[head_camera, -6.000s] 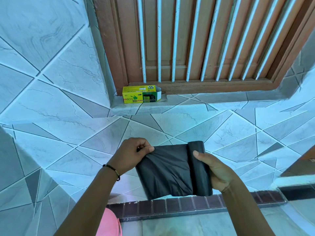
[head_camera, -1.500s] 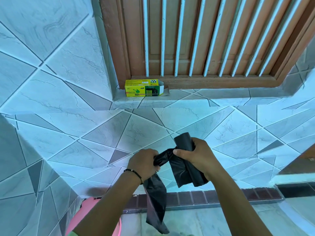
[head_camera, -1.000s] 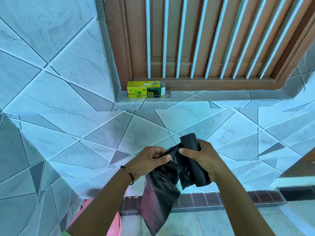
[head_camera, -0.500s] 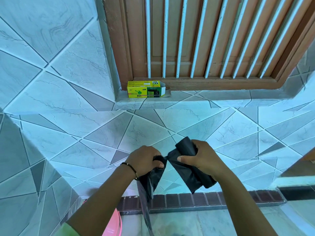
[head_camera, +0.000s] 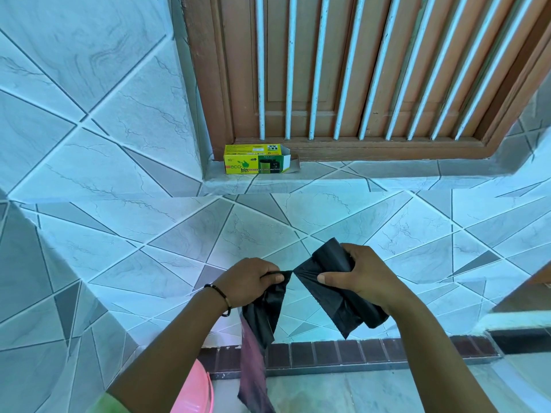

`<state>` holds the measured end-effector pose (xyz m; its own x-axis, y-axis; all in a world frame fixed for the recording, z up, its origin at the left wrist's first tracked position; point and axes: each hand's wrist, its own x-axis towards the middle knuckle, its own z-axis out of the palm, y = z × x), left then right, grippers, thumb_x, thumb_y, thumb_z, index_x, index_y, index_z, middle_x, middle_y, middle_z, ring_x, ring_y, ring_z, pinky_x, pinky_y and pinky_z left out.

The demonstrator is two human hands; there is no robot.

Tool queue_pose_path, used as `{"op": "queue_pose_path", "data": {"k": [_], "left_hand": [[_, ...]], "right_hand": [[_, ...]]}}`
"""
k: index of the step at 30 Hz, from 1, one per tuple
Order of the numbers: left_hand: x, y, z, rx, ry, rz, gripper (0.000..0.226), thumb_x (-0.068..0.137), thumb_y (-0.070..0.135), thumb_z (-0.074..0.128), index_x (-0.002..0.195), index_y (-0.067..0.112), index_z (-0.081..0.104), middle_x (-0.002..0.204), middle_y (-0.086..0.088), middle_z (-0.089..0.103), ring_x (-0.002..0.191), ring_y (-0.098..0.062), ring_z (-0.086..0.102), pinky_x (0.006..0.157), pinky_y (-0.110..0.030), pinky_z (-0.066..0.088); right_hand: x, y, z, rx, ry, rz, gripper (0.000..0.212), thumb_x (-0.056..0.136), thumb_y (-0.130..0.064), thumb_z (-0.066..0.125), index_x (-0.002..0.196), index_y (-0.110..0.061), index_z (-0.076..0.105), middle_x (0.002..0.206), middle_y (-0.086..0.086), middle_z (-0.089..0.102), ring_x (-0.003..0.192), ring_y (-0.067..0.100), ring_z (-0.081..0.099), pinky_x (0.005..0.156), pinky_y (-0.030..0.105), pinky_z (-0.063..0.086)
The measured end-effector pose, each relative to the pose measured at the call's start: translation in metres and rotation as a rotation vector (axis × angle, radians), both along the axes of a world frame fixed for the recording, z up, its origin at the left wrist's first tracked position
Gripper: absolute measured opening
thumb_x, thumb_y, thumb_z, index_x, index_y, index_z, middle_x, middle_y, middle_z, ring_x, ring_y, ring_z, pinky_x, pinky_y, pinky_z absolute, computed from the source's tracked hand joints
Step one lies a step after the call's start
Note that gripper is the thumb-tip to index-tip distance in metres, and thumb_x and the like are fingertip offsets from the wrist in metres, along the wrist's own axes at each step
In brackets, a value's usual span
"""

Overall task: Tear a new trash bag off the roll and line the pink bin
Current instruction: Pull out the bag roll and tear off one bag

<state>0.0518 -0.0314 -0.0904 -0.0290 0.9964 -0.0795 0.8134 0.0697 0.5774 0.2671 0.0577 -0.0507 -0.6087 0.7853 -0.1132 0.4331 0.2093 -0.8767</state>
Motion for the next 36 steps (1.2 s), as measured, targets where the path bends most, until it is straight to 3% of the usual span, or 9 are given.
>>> {"op": "queue_pose_path", "data": {"k": [9, 12, 15, 18, 23, 26, 29, 32, 36], "left_hand": [[-0.004, 0.003, 0.012, -0.043, 0.147, -0.036, 0.034, 0.097, 0.032, 0.04, 0.074, 0.013, 0.055, 0.069, -0.002, 0.052, 0.07, -0.019, 0.048, 0.066, -0.029, 0.036], [-0.004, 0.002, 0.011, -0.029, -0.059, -0.024, 0.036, 0.098, 0.027, 0.04, 0.062, 0.019, 0.042, 0.062, 0.001, 0.045, 0.063, -0.015, 0.043, 0.063, -0.029, 0.032], [-0.001, 0.002, 0.007, -0.04, -0.199, -0.039, 0.032, 0.098, 0.027, 0.04, 0.072, 0.012, 0.051, 0.069, -0.001, 0.051, 0.066, -0.012, 0.045, 0.067, -0.025, 0.035], [0.002, -0.001, 0.003, -0.009, -0.328, -0.039, 0.034, 0.097, 0.027, 0.043, 0.065, 0.023, 0.05, 0.06, 0.012, 0.046, 0.057, -0.002, 0.041, 0.06, -0.018, 0.034], [-0.001, -0.008, 0.002, 0.201, -0.676, 0.051, 0.048, 0.093, 0.039, 0.048, 0.088, -0.008, 0.061, 0.08, -0.008, 0.055, 0.078, -0.015, 0.051, 0.074, -0.027, 0.042], [0.005, -0.01, 0.004, 0.242, -1.051, 0.129, 0.038, 0.087, 0.035, 0.045, 0.092, 0.008, 0.073, 0.087, -0.002, 0.071, 0.083, -0.014, 0.065, 0.075, -0.022, 0.053], [0.01, -0.006, 0.005, 0.205, -1.286, 0.239, 0.041, 0.082, 0.038, 0.043, 0.072, 0.017, 0.076, 0.068, 0.002, 0.071, 0.061, -0.009, 0.065, 0.06, -0.022, 0.054], [0.013, -0.007, 0.008, 0.144, -1.061, 0.257, 0.046, 0.088, 0.047, 0.044, 0.055, 0.021, 0.064, 0.059, 0.004, 0.061, 0.05, -0.008, 0.052, 0.058, -0.025, 0.043], [0.014, 0.001, 0.008, 0.152, -0.538, 0.173, 0.049, 0.096, 0.039, 0.039, 0.071, 0.002, 0.057, 0.066, -0.011, 0.053, 0.061, -0.019, 0.045, 0.067, -0.034, 0.037]], "right_hand": [[-0.001, -0.003, 0.0, -0.03, 0.044, -0.011, 0.031, 0.066, -0.022, 0.083, 0.092, -0.02, 0.066, 0.084, 0.0, 0.072, 0.074, 0.015, 0.07, 0.065, 0.025, 0.054], [-0.003, -0.007, -0.002, -0.29, 0.269, -0.025, 0.033, 0.068, -0.017, 0.081, 0.098, -0.014, 0.066, 0.096, 0.006, 0.072, 0.082, 0.018, 0.071, 0.07, 0.029, 0.056], [-0.014, -0.017, -0.009, -0.75, 0.699, 0.146, 0.06, 0.064, -0.025, 0.08, 0.113, 0.002, 0.06, 0.121, 0.015, 0.065, 0.097, 0.026, 0.068, 0.073, 0.034, 0.056], [-0.026, -0.023, -0.012, -1.046, 0.892, 0.137, 0.063, 0.046, -0.027, 0.089, 0.098, 0.002, 0.068, 0.1, 0.016, 0.072, 0.071, 0.026, 0.071, 0.055, 0.034, 0.058], [-0.039, -0.009, -0.014, -0.98, 0.883, -0.077, 0.039, 0.049, -0.028, 0.086, 0.07, -0.011, 0.058, 0.067, 0.006, 0.062, 0.054, 0.021, 0.06, 0.058, 0.029, 0.053], [-0.047, -0.01, -0.018, -0.99, 0.807, -0.066, 0.025, 0.059, -0.027, 0.078, 0.065, -0.012, 0.059, 0.064, 0.003, 0.06, 0.055, 0.018, 0.058, 0.066, 0.03, 0.047], [-0.051, -0.013, -0.015, -0.927, 0.7, 0.011, 0.019, 0.066, -0.027, 0.072, 0.063, -0.012, 0.061, 0.064, 0.003, 0.06, 0.058, 0.019, 0.056, 0.067, 0.032, 0.045], [-0.051, -0.013, -0.009, -0.663, 0.497, 0.022, 0.017, 0.078, -0.022, 0.066, 0.073, -0.008, 0.056, 0.063, 0.005, 0.06, 0.055, 0.019, 0.055, 0.058, 0.028, 0.049], [-0.053, -0.016, -0.008, -0.416, 0.261, 0.112, 0.014, 0.076, -0.02, 0.068, 0.082, -0.01, 0.061, 0.064, 0.007, 0.06, 0.057, 0.021, 0.058, 0.057, 0.03, 0.05]]}}
